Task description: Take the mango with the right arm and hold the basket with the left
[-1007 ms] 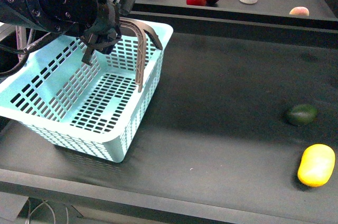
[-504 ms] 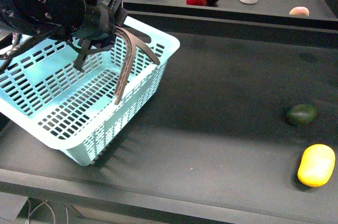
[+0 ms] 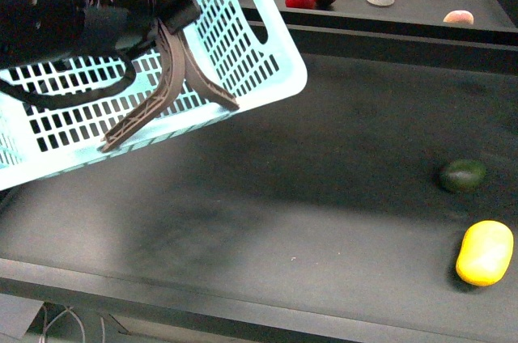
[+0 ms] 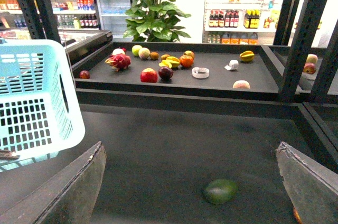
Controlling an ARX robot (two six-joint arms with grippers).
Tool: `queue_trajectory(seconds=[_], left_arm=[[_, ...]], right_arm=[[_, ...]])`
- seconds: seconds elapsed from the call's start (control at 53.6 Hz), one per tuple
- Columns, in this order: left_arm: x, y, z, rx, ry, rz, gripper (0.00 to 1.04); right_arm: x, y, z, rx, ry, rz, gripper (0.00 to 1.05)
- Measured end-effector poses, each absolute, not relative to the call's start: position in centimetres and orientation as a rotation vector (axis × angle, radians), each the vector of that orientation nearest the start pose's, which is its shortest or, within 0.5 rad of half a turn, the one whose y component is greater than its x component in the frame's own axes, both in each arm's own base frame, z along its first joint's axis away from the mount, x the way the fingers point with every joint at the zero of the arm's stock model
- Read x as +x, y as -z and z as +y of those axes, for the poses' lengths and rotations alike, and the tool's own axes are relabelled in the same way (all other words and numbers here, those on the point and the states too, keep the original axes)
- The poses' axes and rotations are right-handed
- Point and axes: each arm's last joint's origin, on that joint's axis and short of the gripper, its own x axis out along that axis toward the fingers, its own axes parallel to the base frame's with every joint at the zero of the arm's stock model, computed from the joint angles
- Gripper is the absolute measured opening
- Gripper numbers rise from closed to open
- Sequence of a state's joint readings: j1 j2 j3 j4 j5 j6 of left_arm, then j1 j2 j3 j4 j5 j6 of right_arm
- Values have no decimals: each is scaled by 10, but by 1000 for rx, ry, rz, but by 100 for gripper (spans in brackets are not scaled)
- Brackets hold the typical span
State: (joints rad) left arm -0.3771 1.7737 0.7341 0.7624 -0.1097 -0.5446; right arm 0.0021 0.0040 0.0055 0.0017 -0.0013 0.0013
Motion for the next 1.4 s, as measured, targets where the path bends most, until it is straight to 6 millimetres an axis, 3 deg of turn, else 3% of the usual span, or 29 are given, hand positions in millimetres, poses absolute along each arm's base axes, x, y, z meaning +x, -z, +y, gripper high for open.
queue_trajectory(seconds=[0.205, 0.653, 1.399], left_arm=[[295, -150, -144, -369, 350, 311, 5], [278, -152, -177, -280, 549, 248, 5], [277, -140, -176, -171, 541, 254, 5]], right_arm=[[98, -165, 0, 1, -4, -4, 96], [98, -165, 0, 1, -4, -4, 96], [98, -165, 0, 1, -4, -3, 96]])
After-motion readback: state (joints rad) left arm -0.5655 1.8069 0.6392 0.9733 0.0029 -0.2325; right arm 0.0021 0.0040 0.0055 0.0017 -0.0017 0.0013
